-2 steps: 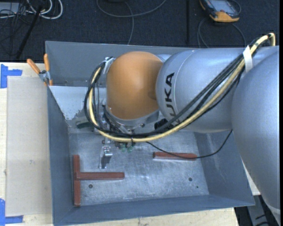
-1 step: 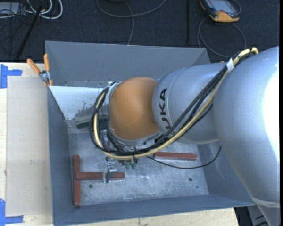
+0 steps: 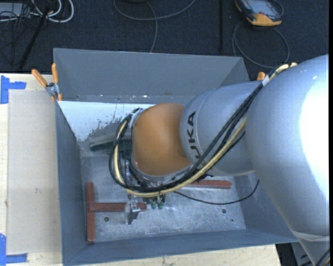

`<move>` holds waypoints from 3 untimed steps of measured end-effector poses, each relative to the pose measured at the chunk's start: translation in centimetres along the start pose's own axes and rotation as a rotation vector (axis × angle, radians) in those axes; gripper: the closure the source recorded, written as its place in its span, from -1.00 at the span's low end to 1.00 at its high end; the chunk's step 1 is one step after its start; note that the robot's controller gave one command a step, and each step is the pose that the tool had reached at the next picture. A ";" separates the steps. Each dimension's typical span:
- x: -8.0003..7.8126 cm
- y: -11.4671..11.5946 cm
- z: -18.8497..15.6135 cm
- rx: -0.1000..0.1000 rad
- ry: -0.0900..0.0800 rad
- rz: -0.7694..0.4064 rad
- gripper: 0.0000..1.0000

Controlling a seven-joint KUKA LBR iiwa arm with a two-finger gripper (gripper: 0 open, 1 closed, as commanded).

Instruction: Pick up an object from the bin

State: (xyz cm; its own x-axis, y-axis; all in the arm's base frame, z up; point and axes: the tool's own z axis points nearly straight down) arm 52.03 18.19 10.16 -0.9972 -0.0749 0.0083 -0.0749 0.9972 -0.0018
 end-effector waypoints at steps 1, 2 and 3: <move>-0.1 -1.2 -2.3 -0.002 -0.007 0.114 -1.00; 0.9 -2.4 2.9 -0.003 -0.011 0.067 -1.00; 0.5 -0.9 2.7 -0.006 -0.022 0.194 1.00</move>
Offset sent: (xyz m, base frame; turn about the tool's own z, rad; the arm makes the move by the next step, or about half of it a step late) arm -0.0097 -0.0268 -0.0316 0.0643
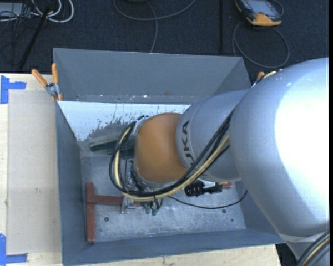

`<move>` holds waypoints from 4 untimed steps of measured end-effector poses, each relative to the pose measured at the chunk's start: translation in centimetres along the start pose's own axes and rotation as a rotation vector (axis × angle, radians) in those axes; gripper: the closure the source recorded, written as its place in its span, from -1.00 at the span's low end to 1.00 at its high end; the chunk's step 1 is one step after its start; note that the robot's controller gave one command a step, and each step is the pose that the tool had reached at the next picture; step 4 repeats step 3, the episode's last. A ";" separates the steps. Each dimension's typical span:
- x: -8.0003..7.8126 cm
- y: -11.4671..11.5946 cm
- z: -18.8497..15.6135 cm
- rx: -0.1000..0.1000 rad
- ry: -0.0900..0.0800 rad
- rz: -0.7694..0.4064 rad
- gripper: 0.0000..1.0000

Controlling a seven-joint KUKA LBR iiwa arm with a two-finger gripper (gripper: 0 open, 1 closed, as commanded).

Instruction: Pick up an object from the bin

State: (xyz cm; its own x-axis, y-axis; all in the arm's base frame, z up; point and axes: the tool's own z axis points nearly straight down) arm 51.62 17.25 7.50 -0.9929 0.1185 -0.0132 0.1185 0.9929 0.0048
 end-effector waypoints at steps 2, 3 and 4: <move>0.1 0.0 -0.2 0.001 0.004 0.001 1.00; 0.3 -0.1 -1.3 0.005 0.014 0.001 1.00; 0.3 -0.1 -1.3 0.005 0.014 0.001 1.00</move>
Offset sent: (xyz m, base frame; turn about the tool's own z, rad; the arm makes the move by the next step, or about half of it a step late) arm 0.0000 0.0001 0.0419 0.0000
